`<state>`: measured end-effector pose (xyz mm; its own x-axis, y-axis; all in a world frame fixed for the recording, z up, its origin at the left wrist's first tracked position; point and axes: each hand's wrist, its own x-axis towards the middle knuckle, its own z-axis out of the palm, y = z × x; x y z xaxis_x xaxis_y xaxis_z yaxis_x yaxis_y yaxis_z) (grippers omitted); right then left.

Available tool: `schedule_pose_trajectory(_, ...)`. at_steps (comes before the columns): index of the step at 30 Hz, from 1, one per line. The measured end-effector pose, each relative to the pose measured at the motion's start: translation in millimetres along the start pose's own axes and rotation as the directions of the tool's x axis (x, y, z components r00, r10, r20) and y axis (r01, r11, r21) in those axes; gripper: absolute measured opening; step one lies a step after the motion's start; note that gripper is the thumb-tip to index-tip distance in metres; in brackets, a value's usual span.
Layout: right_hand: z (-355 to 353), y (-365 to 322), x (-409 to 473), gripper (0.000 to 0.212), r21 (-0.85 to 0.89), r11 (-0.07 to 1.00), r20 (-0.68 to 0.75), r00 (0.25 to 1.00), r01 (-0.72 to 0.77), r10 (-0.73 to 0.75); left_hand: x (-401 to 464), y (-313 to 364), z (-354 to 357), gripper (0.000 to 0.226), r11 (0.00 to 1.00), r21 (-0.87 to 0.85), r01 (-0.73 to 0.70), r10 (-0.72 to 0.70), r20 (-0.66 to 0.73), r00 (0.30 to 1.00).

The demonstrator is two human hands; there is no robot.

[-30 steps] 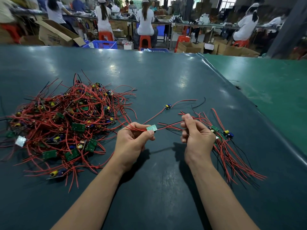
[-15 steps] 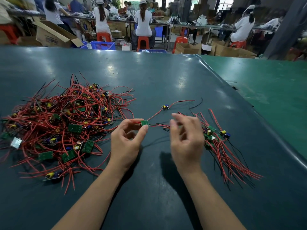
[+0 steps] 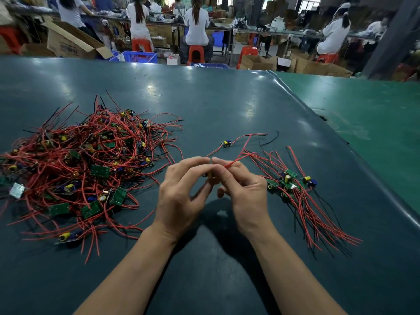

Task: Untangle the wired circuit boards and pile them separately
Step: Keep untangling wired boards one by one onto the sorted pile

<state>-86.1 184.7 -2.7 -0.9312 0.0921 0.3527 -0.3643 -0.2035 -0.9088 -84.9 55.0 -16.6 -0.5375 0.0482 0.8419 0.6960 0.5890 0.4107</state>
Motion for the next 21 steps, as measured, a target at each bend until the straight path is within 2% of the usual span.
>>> schedule_pose_trajectory(3, -0.7, -0.2, 2.3, 0.019, 0.043, 0.998, -0.065, 0.996, -0.054, 0.057, 0.9, 0.3, 1.2, 0.017, 0.998, 0.046, -0.030, 0.031, -0.023, 0.999)
schedule_pose_trajectory(6, -0.7, -0.3, 4.4, 0.017, -0.008, 0.999, -0.139, 0.990, -0.031, 0.029, 1.3, -0.6, 3.0, 0.012, 0.998, 0.054, -0.031, 0.033, -0.039, 0.999)
schedule_pose_trajectory(8, -4.0, -0.5, 8.4, 0.022, -0.041, 0.999, -0.222, 0.975, -0.031, 0.021, 0.9, -2.8, 2.8, 0.010, 0.998, 0.061, -0.021, 0.024, -0.049, 0.999)
schedule_pose_trajectory(13, -22.1, -4.3, 22.8, 0.028, 0.117, 0.991, -0.515, 0.848, -0.070, 0.121, 0.1, -4.7, 4.3, 0.009, 0.997, 0.069, -0.033, 0.035, -0.026, 0.999)
schedule_pose_trajectory(19, -32.1, -9.9, 27.7, 0.026, 0.260, 0.965, -0.641, 0.743, -0.025, 0.191, -0.5, -5.1, 3.8, 0.011, 0.995, 0.082, -0.051, 0.051, -0.002, 0.999)
schedule_pose_trajectory(21, -34.3, -11.3, 28.3, 0.026, 0.292, 0.956, -0.636, 0.744, -0.014, 0.204, -0.9, -4.3, 3.9, 0.012, 0.996, 0.072, -0.047, 0.046, 0.008, 0.999)
